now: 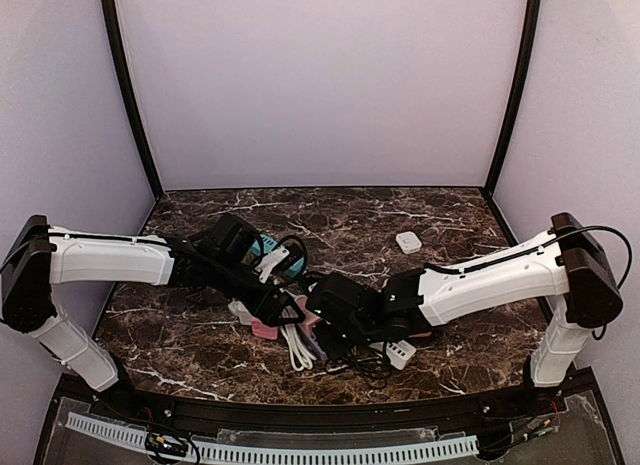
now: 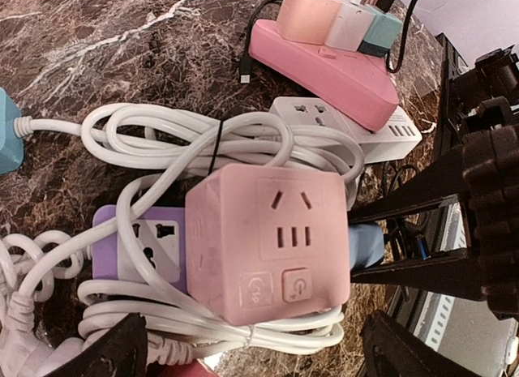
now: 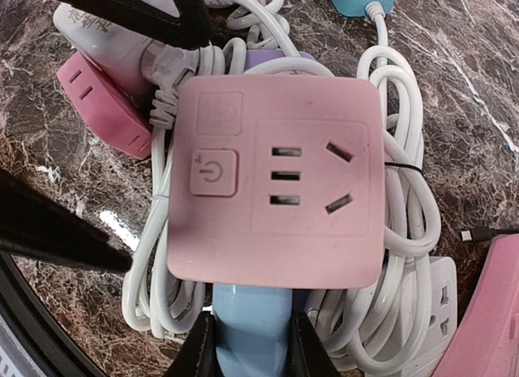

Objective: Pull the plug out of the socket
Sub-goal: Remove the plug from the socket.

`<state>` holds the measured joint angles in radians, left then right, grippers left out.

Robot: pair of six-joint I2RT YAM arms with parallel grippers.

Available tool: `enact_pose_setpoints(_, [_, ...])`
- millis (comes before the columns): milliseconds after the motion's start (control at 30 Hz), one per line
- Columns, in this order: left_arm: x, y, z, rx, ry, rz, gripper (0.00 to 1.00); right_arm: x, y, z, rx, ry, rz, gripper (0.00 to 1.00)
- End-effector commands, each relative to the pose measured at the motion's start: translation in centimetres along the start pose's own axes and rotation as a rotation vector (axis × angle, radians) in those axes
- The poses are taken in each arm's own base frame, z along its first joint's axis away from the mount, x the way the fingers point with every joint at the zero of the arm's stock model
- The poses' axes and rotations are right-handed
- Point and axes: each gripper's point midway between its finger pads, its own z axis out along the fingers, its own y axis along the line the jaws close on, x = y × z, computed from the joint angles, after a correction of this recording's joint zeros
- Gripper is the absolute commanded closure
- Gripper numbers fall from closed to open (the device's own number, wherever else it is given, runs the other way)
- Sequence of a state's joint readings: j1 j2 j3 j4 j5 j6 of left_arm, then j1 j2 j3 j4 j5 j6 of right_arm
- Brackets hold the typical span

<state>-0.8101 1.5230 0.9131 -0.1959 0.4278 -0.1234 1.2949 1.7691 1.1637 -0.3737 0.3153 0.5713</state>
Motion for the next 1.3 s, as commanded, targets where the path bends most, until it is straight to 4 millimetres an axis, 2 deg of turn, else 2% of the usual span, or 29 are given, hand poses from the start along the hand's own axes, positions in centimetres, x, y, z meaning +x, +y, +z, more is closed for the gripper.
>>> enact_pose_setpoints(0, [-0.8, 0.1, -0.3, -0.025, -0.029, 0.033, 0.08, -3.0, 1.3, 0.2, -0.062, -0.114, 0.023, 1.00])
enact_pose_setpoints(133, [-1.5, -0.8, 0.2, 0.036, -0.039, 0.033, 0.08, -3.0, 1.4, 0.3, -0.068, -0.110, 0.036, 1.00])
enact_pose_setpoints(267, [-1.3, -1.3, 0.8, 0.080, -0.049, 0.016, 0.08, -2.8, 1.2, 0.3, -0.066, -0.108, 0.050, 1.00])
enact_pose_setpoints(533, [-0.9, -0.9, 2.1, 0.065, -0.028, -0.016, 0.08, -2.8, 1.2, 0.2, -0.066, -0.108, 0.045, 1.00])
enact_pose_setpoints(867, [-0.5, 0.0, 2.4, 0.023, -0.014, -0.020, 0.11, -2.4, 1.3, 0.4, -0.075, -0.100, 0.057, 1.00])
enact_pose_setpoints(1267, [0.0, -0.1, 2.7, 0.009, 0.010, -0.001, 0.08, -2.4, 1.2, 0.5, -0.074, -0.102, 0.076, 1.00])
